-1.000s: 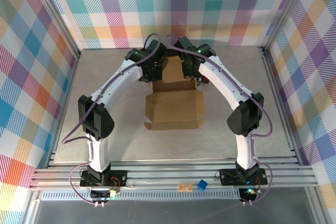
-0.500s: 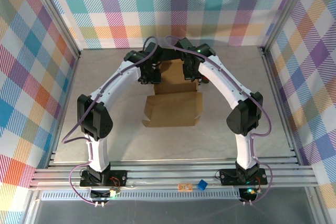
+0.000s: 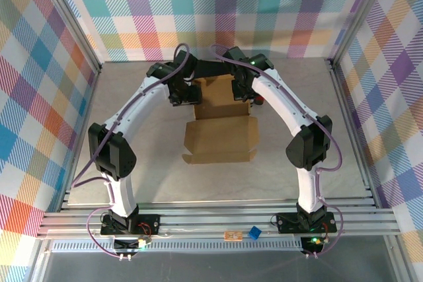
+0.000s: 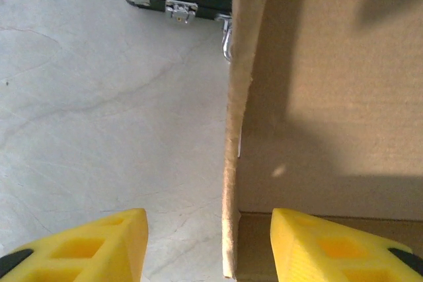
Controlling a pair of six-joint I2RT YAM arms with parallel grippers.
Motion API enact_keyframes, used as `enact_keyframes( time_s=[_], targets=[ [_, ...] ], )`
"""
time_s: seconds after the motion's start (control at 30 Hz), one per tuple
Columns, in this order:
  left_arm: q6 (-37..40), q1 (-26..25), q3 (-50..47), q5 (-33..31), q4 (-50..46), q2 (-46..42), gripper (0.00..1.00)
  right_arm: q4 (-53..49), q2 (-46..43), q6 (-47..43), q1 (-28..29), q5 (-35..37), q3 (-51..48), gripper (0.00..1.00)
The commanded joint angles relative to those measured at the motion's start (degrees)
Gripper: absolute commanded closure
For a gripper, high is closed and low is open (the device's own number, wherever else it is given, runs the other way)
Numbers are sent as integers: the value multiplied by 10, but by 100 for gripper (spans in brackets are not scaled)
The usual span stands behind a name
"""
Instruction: Fold the paper box
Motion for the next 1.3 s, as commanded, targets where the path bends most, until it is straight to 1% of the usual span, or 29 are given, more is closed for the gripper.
enact_keyframes(
  time_s=[0.0, 0.1, 0.23, 0.5, 0.57, 0.63, 0.7, 0.77, 0.9, 1.13, 1.27],
  targets=[
    [7, 4, -15, 20, 7, -5, 51, -7, -1, -2, -4, -15, -4, 100],
    [8, 4, -27, 20, 17, -1, 53, -7, -1, -1, -5, -20, -3, 100],
    [8, 4, -34, 22, 22, 11, 59, -8, -1, 1, -5, -24, -5, 100],
    [6, 3, -55, 19, 43, 22, 64, -10, -2, 7, -5, -34, -6, 100],
    [6, 2, -56, 18, 44, 25, 67, -11, -2, 7, -6, -35, -7, 100],
    [5, 2, -59, 16, 46, 26, 74, -11, -1, 8, -6, -35, -8, 100],
    [3, 1, -62, 15, 50, 25, 84, -12, -3, 8, -7, -36, -10, 100],
    [2, 1, -64, 14, 51, 24, 100, -11, -4, 9, -7, -37, -12, 100],
    [1, -6, -53, -9, 39, 24, 100, -15, -5, 13, -7, -35, -15, 100],
    [7, -26, 11, -108, -31, 45, 100, -52, -6, 75, -5, -1, -14, 100],
    [6, -27, 19, -122, -34, 43, 100, -47, -19, 109, -5, -3, -34, 100]
  ],
)
